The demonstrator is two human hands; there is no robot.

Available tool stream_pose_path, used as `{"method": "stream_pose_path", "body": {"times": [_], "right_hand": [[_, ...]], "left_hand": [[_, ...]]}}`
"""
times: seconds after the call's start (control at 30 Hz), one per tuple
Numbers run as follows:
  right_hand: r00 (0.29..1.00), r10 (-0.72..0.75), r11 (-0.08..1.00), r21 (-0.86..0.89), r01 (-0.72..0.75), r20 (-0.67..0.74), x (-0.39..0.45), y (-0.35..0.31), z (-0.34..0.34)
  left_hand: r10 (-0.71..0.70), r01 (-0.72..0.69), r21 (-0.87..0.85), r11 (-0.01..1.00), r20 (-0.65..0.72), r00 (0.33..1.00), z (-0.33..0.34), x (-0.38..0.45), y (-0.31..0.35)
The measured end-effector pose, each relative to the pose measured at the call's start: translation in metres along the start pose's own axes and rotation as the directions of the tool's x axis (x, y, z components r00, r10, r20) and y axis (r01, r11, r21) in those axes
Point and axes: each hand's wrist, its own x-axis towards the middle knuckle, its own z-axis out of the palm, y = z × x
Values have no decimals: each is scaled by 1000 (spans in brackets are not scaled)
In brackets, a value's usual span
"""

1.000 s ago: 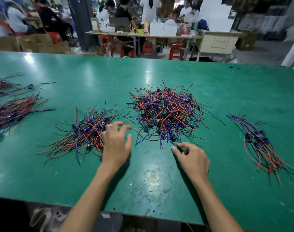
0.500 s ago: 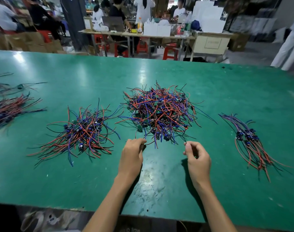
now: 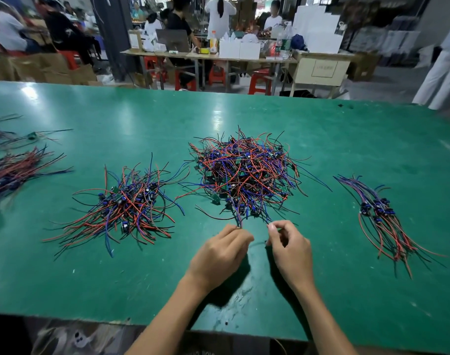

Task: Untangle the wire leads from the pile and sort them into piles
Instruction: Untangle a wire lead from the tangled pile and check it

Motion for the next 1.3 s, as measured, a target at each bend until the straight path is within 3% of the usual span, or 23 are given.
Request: {"method": "stream_pose_path", "body": {"times": [0.1, 0.2, 0.33, 0.47, 0.57, 0.67, 0.77, 0.87, 0.93, 1.07, 1.17, 1.3], "right_hand": [[998, -21, 994, -109, 27, 61, -2, -7, 0], [981, -114, 960, -238, 150, 159, -4, -11, -1], [919, -259, 872, -337, 354, 297, -10, -16, -2], [894, -325, 812, -394, 431, 307, -12, -22, 5], [925, -319, 841, -388, 378, 208, -11, -16, 10], [959, -239, 897, -345, 277, 151, -10, -12, 13], [972, -201, 923, -310, 230, 123, -9, -10, 12], [996, -90, 981, -171, 87, -8, -6, -9, 7], [994, -67, 988, -143, 54, -88, -6, -7, 2], [961, -268, 943, -221, 247, -67, -13, -10, 2], [863, -504, 834, -274, 479, -23, -14, -11, 5], [738, -675, 708, -287, 646, -3, -16, -10, 7]], "left_hand": [[115, -114, -10, 993, 32, 993, 3, 0, 5], [172, -169, -43, 985, 73, 982, 3, 0, 10], [38, -19, -159, 987, 118, 992, -6, -1, 9], [-111, 138, -230, 963, 124, 986, -13, -1, 9], [-216, 214, -167, 963, 5, 976, -14, -2, 10], [-324, 331, 58, 942, -112, 939, -15, -2, 6], [-346, 344, 174, 923, -16, 938, -11, -1, 4], [-351, 323, 226, 919, 95, 932, -5, -4, 2], [-329, 306, 228, 925, 71, 942, -3, -6, 0], [-234, 295, 390, 872, -199, 952, -3, -3, 0], [-127, 179, 575, 799, -131, 983, -4, -6, 2], [-143, 160, 551, 819, -73, 987, -12, -12, -5]]}}
